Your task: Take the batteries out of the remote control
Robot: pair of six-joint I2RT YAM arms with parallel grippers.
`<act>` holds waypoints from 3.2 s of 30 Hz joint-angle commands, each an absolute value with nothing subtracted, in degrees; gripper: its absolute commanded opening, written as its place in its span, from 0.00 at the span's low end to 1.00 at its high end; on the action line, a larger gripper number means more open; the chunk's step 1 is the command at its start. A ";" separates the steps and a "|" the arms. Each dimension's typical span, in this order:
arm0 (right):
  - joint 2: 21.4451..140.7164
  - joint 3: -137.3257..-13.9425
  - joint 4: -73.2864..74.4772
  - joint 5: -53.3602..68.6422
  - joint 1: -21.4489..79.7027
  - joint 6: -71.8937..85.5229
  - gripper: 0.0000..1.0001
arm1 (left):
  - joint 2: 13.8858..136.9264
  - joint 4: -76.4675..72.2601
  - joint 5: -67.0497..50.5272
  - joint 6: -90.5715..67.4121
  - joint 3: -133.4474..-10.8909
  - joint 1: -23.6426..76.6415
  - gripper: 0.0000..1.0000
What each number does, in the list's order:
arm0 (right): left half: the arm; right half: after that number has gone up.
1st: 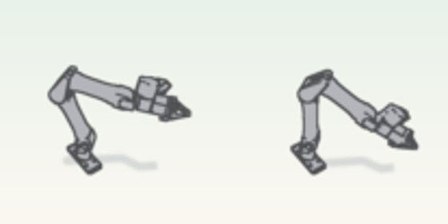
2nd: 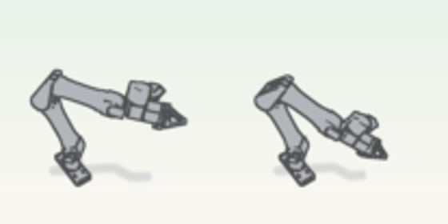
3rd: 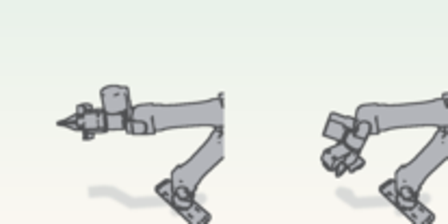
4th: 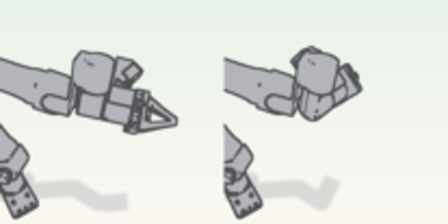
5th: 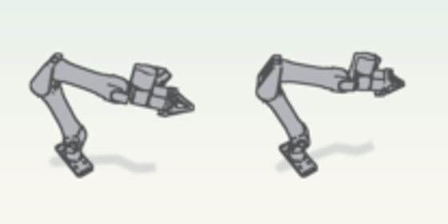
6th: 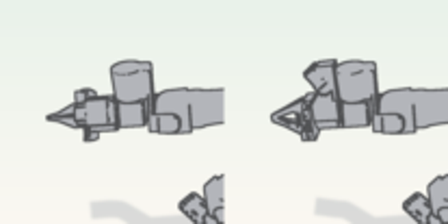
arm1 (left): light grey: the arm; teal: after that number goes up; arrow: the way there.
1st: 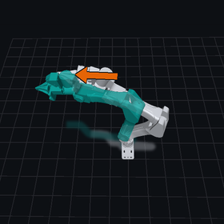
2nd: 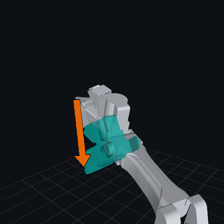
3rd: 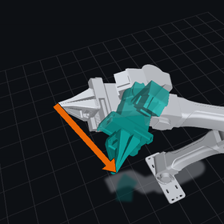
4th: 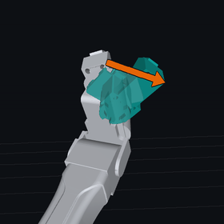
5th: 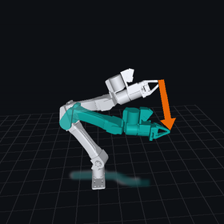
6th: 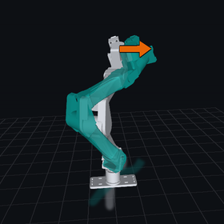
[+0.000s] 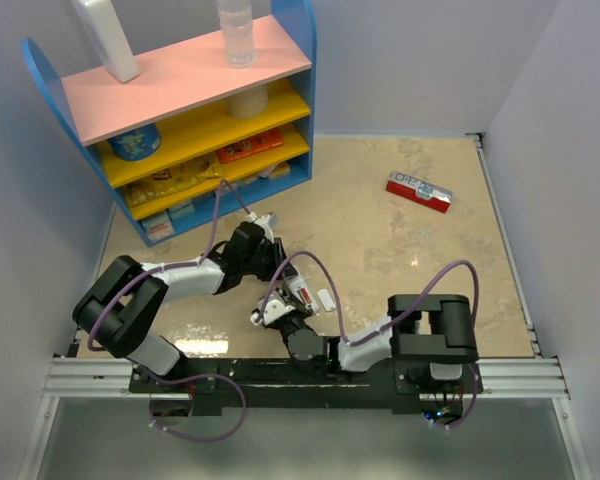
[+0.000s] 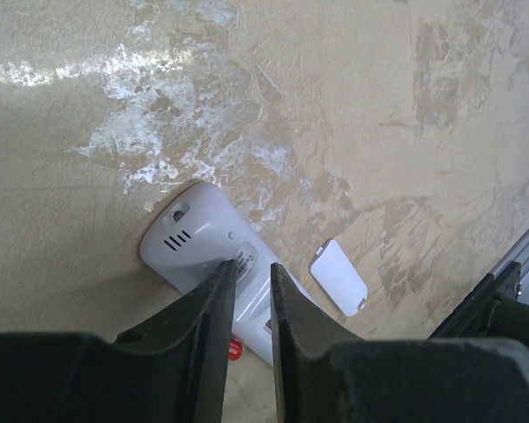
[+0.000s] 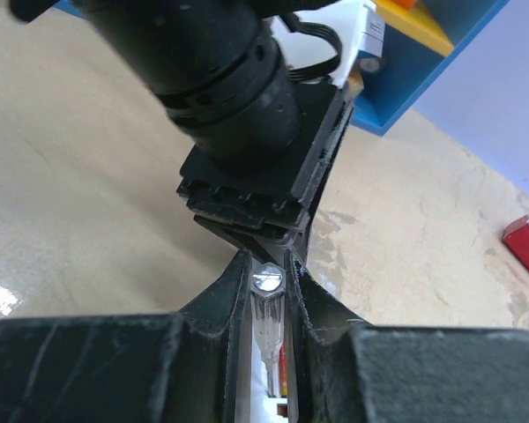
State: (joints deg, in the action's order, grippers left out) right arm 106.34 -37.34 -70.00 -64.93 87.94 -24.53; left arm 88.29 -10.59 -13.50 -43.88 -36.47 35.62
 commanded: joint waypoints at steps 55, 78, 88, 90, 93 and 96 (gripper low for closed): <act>61.27 -49.75 0.44 -50.46 72.95 55.03 0.00 | 59.94 -17.23 -33.66 -23.47 -33.92 38.94 0.41; 51.40 -56.33 13.98 -4.86 57.66 27.69 0.69 | 58.36 -19.34 -44.38 -20.57 -34.10 38.94 0.00; 55.02 -56.52 15.12 -1.76 55.55 26.01 0.56 | 58.27 -19.34 -46.06 -20.74 -33.93 39.02 0.00; 54.49 -55.64 14.42 -0.62 54.94 26.19 0.52 | 58.53 -19.42 -46.32 -20.74 -34.01 38.94 0.00; 54.49 -55.28 14.50 0.96 54.06 26.19 0.49 | 58.53 -19.77 -46.41 -20.83 -34.01 38.94 0.00; 54.76 -55.02 14.42 1.84 53.44 26.37 0.49 | 58.45 -19.95 -46.41 -20.83 -33.58 38.94 0.00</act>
State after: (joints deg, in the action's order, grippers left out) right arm 55.35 -54.68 15.88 -1.54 54.35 27.33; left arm 58.39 -16.67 -44.88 -22.68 -32.88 39.07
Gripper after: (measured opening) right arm 0.493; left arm 0.065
